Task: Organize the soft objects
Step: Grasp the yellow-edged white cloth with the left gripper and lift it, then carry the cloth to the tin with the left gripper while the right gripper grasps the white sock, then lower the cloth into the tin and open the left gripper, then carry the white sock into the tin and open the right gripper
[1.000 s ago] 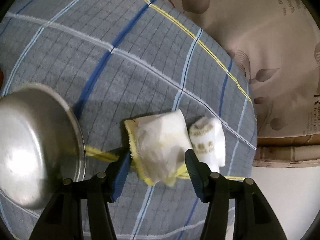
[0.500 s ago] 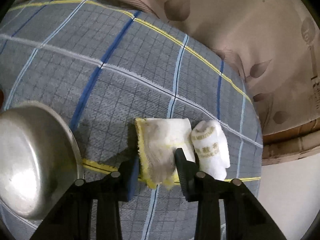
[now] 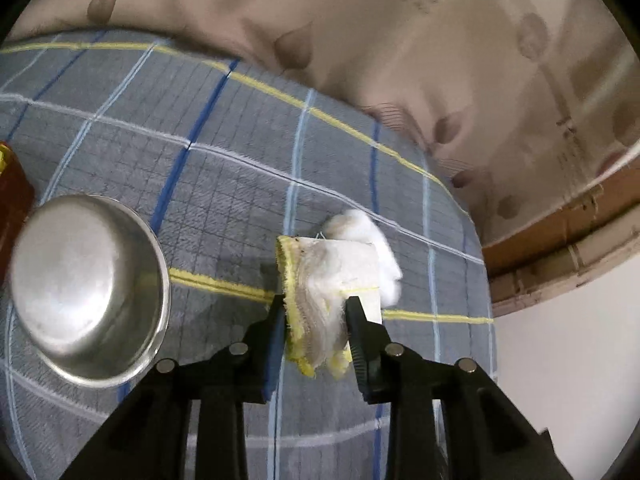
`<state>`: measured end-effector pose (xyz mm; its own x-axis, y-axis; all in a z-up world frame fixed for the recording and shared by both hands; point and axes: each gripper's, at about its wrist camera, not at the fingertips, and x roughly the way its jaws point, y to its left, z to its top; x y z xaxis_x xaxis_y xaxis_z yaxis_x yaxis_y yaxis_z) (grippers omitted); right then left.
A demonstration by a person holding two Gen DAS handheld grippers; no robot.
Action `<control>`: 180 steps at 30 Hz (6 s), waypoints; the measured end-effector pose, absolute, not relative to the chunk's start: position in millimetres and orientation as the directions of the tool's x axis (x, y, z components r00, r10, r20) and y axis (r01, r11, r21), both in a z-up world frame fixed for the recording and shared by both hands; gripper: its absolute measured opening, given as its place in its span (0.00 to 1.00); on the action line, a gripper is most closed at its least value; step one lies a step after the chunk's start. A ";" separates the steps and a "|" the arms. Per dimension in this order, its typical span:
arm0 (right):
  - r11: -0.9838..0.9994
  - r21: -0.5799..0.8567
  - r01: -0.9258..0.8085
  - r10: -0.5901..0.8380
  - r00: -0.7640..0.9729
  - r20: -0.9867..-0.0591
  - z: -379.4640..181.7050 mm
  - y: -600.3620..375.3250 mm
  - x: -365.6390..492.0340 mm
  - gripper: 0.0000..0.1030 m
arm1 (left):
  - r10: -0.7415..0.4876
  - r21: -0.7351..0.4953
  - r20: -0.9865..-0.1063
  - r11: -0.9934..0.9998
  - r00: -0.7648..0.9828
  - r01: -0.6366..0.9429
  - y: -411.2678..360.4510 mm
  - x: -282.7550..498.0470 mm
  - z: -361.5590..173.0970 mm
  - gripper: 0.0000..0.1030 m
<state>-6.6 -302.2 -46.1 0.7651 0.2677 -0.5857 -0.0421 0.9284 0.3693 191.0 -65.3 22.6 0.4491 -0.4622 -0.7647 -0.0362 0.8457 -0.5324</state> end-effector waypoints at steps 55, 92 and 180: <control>0.927 0.260 -0.269 0.374 0.627 -0.684 -25.6 -205.9 101.0 0.25 | -0.251 -0.487 -0.753 0.834 0.608 -0.259 191.8 117.5 106.0 0.29; 0.948 0.291 -0.129 0.298 0.682 -0.668 -59.8 -235.5 22.9 0.25 | -0.041 -0.277 -0.853 0.881 0.520 -0.383 243.1 144.0 39.9 0.38; 0.772 0.307 -0.556 0.597 0.471 -0.649 54.2 62.6 -7.7 0.28 | 0.292 0.095 -0.838 0.910 0.462 -0.403 208.8 -88.7 15.3 0.53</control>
<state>-7.7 62.6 54.2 0.4709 0.5971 -0.6494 -0.5560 0.7724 0.3070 -88.7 208.8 15.3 0.4616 0.2920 -0.8376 -0.4030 0.9102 0.0953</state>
